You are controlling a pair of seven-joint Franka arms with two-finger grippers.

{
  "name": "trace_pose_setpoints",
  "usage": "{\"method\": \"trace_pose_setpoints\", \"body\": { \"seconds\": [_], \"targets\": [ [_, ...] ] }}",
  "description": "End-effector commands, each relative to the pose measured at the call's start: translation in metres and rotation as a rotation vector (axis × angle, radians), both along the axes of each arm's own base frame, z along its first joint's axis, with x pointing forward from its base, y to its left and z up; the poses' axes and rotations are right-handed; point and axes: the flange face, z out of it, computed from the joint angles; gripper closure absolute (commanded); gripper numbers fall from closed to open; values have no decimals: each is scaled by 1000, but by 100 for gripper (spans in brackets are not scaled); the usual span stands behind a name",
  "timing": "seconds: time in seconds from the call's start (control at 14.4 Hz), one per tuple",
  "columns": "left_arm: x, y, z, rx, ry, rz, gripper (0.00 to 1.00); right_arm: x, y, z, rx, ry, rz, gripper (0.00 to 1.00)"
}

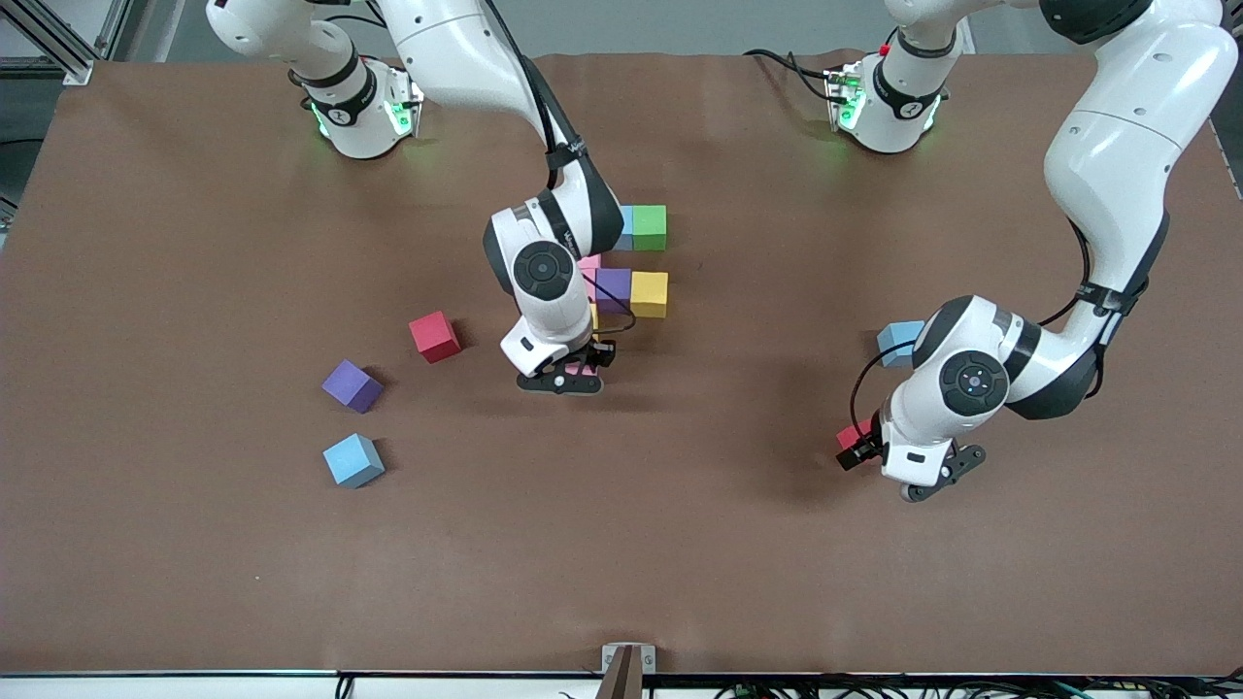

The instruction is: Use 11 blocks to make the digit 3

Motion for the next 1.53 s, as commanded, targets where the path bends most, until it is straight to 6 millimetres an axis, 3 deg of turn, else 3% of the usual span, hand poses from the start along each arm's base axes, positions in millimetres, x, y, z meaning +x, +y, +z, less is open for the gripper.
{"method": "trace_pose_setpoints", "body": {
  "seconds": [0.0, 0.14, 0.21, 0.35, 0.56, 0.83, 1.18, 1.46],
  "targets": [
    [-5, 4, -5, 8, 9, -63, 0, -11, -1, 4, 17, 11, -22, 100],
    [-6, 5, -7, 9, 13, -76, 3, -12, -4, 2, 14, 15, -21, 100],
    [-6, 5, -8, 7, 14, -78, 11, -12, -5, 0, 12, 16, -18, 100],
    [-5, 5, -8, 7, 14, -77, 41, -12, -7, -1, 7, 18, -11, 100],
    [-5, 3, -7, 5, 12, -58, 69, -12, -6, -1, 9, 15, -11, 100],
    [-7, -11, 2, 11, 10, 166, 72, -12, -7, -1, 4, 13, -2, 100],
    [-10, -71, 28, -28, -18, 660, 72, -11, -9, -1, 2, 14, 42, 100],
    [-24, -126, 31, -40, -35, 1037, 72, -11, -9, -1, 2, 14, 42, 99]
  ]
}}
